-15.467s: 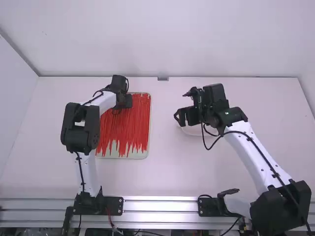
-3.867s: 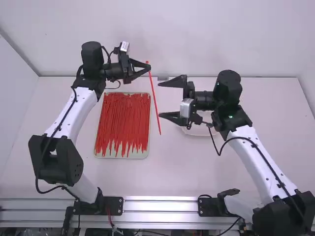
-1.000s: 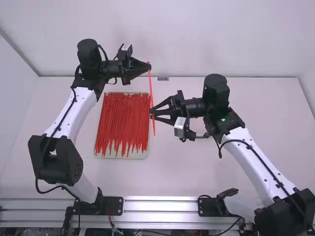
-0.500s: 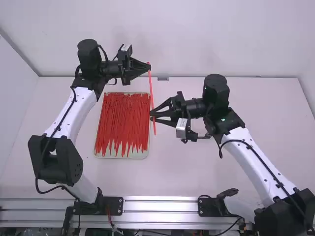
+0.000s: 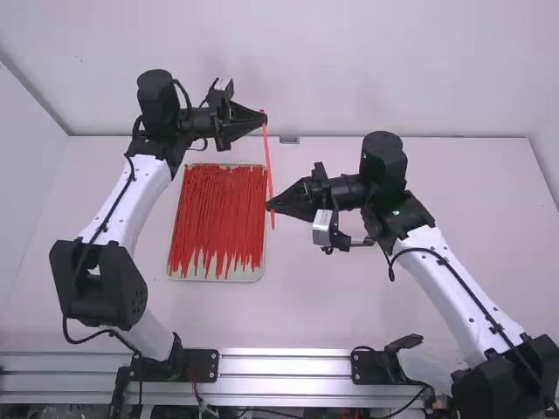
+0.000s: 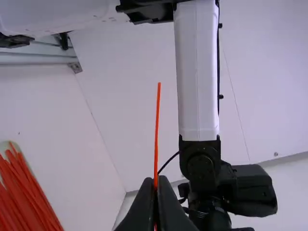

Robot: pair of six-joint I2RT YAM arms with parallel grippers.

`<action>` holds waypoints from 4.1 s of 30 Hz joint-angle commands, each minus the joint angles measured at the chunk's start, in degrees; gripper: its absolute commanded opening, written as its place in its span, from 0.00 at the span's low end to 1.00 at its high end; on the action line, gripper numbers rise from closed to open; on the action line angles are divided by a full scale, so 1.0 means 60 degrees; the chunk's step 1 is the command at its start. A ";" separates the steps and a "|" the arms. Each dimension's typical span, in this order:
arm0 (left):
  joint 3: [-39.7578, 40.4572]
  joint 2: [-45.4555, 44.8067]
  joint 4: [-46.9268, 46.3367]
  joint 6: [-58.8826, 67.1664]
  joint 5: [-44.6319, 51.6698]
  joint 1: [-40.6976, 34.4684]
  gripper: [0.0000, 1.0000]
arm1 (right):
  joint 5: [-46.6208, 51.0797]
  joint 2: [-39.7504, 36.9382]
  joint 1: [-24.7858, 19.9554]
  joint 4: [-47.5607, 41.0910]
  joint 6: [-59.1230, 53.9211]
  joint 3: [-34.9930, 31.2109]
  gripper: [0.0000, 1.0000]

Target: Fasten the cable tie

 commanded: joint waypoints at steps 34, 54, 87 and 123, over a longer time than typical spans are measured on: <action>0.0200 -0.0033 -0.2251 0.7592 -0.0098 0.0073 0.02 | 0.1636 0.0040 0.0025 0.1392 1.1282 -0.0062 0.00; 0.0200 -0.0033 -0.2692 1.5285 -0.0098 0.0058 0.02 | 0.3417 0.0040 -0.0280 0.0477 1.5183 -0.0062 0.00; -0.0433 -0.0033 -0.2820 1.9821 -0.0787 -0.0798 0.02 | 0.0579 0.1949 -0.1147 0.2047 1.9770 -0.0062 0.00; -0.0892 -0.0033 -0.2543 2.1708 0.0470 -0.0801 0.02 | 0.1330 0.1960 -0.1140 0.0561 1.9628 -0.0062 0.00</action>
